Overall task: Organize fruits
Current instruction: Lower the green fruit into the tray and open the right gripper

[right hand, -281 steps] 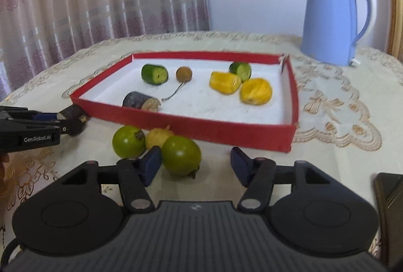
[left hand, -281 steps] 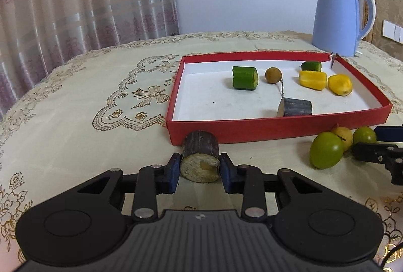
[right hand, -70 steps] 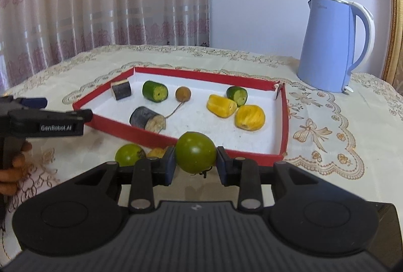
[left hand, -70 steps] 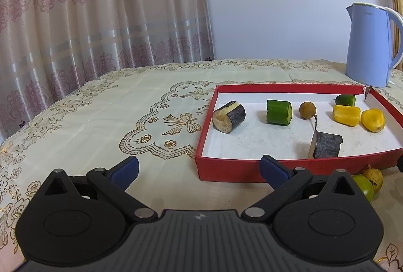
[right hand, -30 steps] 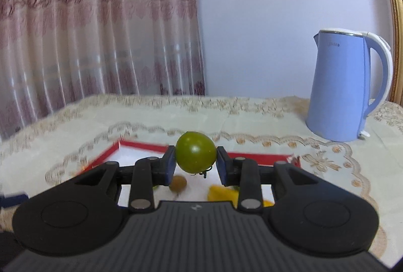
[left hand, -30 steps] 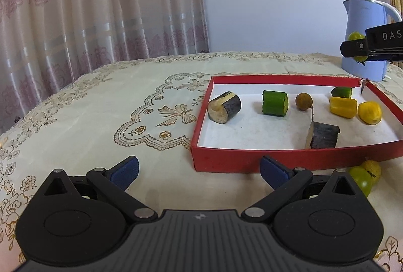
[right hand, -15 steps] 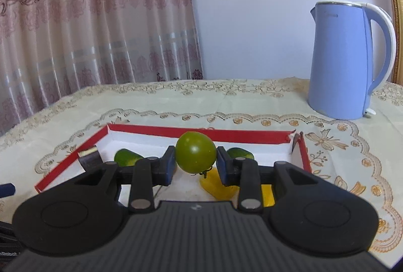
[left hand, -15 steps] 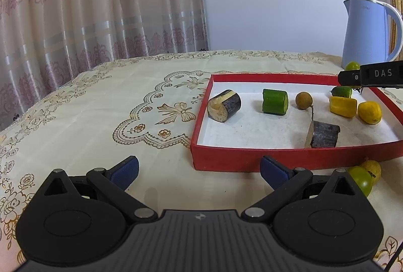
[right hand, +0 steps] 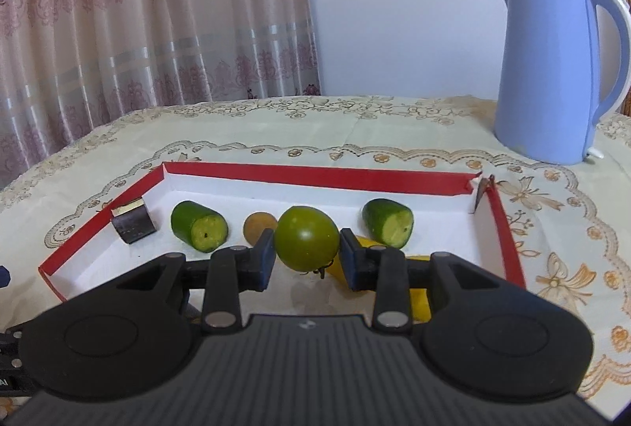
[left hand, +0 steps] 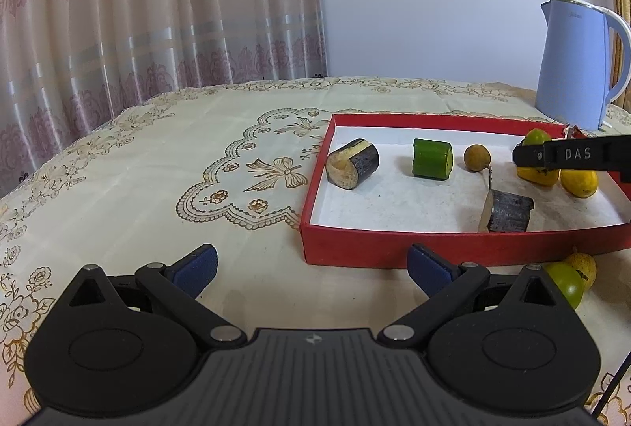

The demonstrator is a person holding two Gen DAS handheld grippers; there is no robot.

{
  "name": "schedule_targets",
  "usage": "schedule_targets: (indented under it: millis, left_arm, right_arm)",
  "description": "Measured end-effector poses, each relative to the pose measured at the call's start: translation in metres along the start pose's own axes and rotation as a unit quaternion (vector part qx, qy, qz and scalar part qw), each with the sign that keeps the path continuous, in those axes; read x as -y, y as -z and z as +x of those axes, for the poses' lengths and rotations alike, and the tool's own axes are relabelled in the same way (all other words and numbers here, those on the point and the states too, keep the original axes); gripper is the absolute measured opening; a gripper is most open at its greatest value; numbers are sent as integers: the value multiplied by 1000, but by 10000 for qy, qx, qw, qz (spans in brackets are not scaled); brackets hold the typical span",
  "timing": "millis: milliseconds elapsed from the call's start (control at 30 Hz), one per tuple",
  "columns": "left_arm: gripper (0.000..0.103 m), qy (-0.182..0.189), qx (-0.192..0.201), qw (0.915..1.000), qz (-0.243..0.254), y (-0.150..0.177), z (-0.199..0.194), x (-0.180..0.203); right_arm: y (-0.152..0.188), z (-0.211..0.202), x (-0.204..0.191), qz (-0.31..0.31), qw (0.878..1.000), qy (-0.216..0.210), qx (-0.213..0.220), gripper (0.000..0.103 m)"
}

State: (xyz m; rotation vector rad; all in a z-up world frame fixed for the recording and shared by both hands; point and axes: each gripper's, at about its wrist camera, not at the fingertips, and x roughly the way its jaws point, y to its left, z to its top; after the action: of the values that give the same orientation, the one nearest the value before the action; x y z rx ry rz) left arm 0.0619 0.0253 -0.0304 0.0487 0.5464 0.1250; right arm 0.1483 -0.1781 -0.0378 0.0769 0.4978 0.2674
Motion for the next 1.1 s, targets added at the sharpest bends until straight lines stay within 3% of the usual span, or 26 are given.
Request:
schedule_targets:
  millis: [233, 933, 1100]
  left_arm:
    - [103, -3, -11, 10000, -5, 0, 2, 0]
    - [103, -37, -25, 10000, 17, 2, 2, -2]
    - [103, -35, -24, 10000, 19, 1, 2, -1]
  right_arm:
    - [2, 6, 9, 277, 9992, -240, -161, 31]
    - [0, 17, 5, 256, 9982, -351, -402, 31]
    - [1, 16, 5, 230, 9982, -391, -387, 38]
